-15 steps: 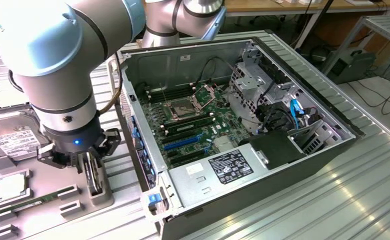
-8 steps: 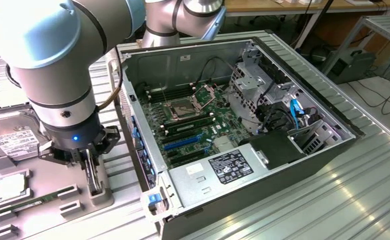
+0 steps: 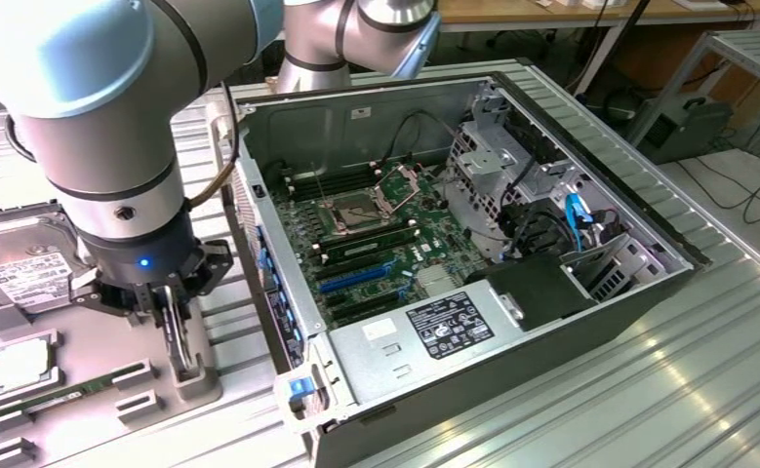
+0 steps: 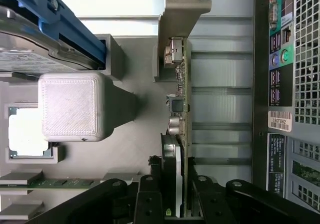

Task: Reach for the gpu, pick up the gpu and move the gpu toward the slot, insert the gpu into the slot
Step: 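Pick up the gpu and move the gpu toward the slot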

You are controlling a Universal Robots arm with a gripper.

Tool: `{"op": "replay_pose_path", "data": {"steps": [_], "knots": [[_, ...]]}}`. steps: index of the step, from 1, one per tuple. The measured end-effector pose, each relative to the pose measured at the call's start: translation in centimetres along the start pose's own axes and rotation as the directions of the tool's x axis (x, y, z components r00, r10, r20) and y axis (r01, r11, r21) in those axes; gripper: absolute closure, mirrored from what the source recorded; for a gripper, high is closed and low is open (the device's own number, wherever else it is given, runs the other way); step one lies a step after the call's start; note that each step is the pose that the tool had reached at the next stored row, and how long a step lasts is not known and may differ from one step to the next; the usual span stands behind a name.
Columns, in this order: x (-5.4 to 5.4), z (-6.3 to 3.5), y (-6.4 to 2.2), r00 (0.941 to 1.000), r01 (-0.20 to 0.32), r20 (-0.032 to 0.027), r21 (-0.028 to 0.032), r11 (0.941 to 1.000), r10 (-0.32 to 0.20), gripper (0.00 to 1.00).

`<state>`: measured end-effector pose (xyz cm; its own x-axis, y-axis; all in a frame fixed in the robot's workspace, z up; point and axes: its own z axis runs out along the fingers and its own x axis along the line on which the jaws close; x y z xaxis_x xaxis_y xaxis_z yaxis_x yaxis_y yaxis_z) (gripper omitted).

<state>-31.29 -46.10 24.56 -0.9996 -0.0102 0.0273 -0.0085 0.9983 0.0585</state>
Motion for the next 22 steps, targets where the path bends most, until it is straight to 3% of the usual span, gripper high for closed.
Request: {"op": "replay_pose_path", "data": {"steps": [22], "knots": [[-0.1,-2.78,0.16,1.0000,0.000,-0.0020,0.0000,1.0000,0.000,0.72]]}}
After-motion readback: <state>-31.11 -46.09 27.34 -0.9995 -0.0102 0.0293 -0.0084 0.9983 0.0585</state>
